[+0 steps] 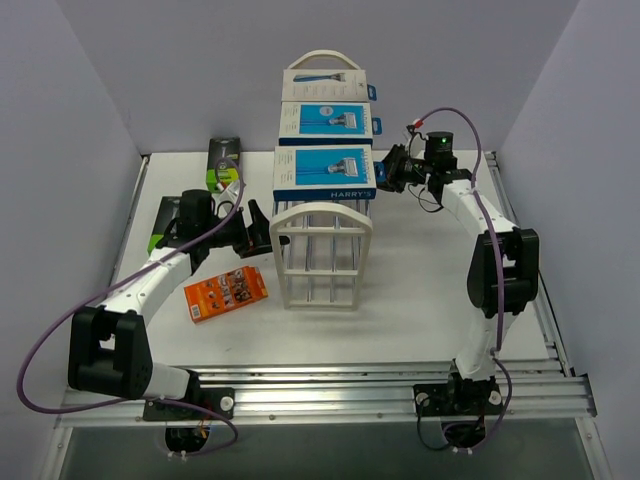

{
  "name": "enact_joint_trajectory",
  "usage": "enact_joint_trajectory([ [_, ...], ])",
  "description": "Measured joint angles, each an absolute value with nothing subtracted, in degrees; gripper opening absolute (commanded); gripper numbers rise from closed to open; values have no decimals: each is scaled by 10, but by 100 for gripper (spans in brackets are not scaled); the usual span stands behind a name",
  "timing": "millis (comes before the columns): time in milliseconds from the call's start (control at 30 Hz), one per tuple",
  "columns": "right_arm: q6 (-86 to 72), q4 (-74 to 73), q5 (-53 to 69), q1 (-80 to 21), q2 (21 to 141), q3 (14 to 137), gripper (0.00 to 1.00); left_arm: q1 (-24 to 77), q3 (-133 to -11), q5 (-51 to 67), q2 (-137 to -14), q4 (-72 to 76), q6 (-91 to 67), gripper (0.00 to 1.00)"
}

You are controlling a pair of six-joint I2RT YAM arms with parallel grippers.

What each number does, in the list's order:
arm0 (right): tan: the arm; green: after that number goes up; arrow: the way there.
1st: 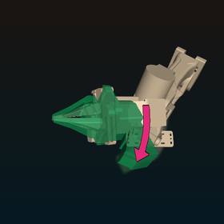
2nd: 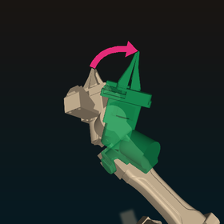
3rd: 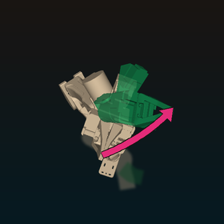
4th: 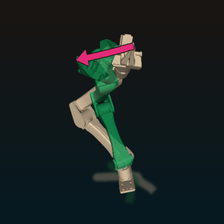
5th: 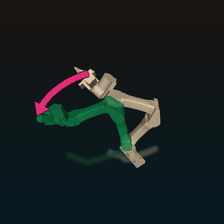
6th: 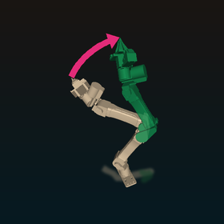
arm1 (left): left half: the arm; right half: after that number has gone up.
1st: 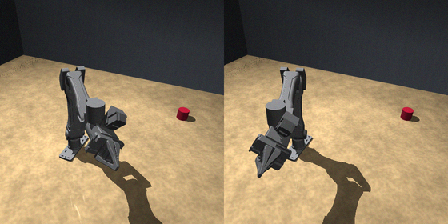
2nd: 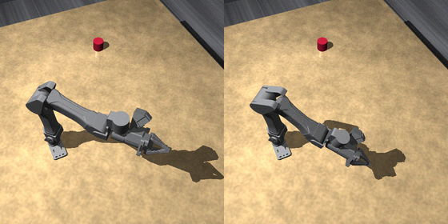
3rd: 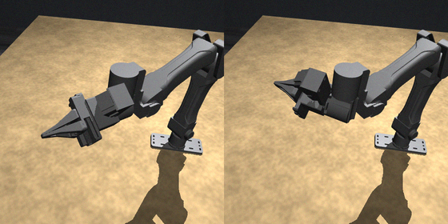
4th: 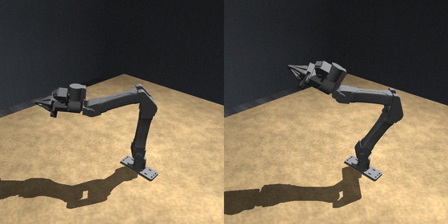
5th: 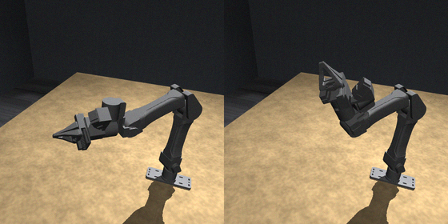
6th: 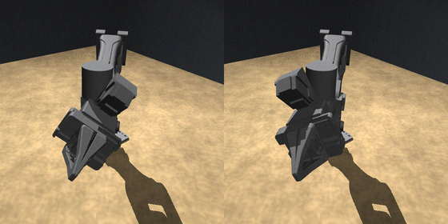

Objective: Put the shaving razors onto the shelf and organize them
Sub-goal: Place the shaving razor onto shelf

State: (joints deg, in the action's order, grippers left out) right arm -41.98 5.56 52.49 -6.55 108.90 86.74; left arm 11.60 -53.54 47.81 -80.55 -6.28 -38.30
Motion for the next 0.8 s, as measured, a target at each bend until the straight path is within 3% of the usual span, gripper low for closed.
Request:
enact_joint_trajectory([
  [800,-415,23,539,-63,1117,915,0,116,-536,482,-806,-63,-383,94],
])
